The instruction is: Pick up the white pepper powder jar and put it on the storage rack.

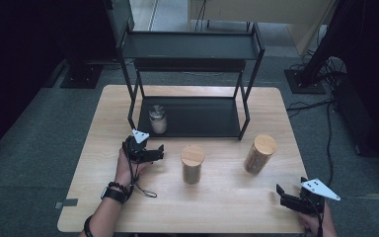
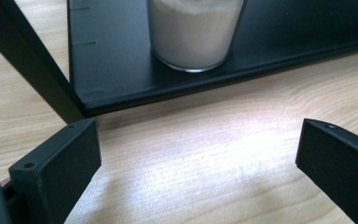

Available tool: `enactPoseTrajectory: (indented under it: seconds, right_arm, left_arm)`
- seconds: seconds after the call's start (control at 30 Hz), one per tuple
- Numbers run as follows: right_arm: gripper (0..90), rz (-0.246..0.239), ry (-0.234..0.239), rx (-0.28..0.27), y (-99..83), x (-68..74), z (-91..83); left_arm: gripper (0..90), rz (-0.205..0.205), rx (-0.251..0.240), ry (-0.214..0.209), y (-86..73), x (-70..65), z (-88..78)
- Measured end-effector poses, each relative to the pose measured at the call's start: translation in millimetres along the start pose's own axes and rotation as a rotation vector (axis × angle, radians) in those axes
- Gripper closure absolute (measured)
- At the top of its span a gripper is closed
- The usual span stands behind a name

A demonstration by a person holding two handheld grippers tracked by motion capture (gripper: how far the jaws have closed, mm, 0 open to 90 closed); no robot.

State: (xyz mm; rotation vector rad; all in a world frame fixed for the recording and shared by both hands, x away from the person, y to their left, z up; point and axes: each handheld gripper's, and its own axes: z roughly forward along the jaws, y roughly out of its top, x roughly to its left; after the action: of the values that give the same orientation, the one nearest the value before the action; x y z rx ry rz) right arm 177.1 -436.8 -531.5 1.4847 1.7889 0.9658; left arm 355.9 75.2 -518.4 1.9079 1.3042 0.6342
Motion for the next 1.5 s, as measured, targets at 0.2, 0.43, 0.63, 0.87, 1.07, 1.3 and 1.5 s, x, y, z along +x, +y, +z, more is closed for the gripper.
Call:
enactPoseTrajectory:
  seconds: [0.2, 0.43, 0.63, 0.87, 1.07, 1.3, 1.5]
  right_arm:
    - [5.2, -0.001, -0.003, 0.0, 0.0, 0.3, 0.1]
    - [5.2, -0.003, -0.005, 0.001, 0.0, 0.6, 0.1]
    - [5.2, -0.004, -0.009, 0.0, -0.1, 1.1, -0.2]
    - [5.2, -0.007, -0.012, -0.002, -0.2, 1.3, -0.2]
    - [5.2, -0.01, -0.015, -0.003, -0.2, 1.7, -0.3]
    - [5.1, -0.012, -0.018, -0.004, -0.3, 1.9, -0.5]
    - [5.1, -0.012, -0.018, -0.006, -0.3, 1.8, -0.5]
  left_arm:
    - [1.0, -0.022, 0.01, 0.002, -4.8, 7.3, -0.9]
    - [1.1, -0.017, 0.017, -0.006, -8.9, 11.5, -6.1]
    - [1.1, -0.026, 0.02, -0.01, -13.2, 14.0, -11.3]
    - [1.1, -0.026, 0.019, -0.015, -18.9, 15.7, -18.2]
    - [1.1, -0.029, 0.017, -0.017, -23.7, 17.0, -24.5]
    - [1.1, -0.033, 0.015, -0.018, -29.4, 19.7, -31.4]
    - [1.1, -0.024, 0.012, -0.019, -35.9, 20.5, -39.8]
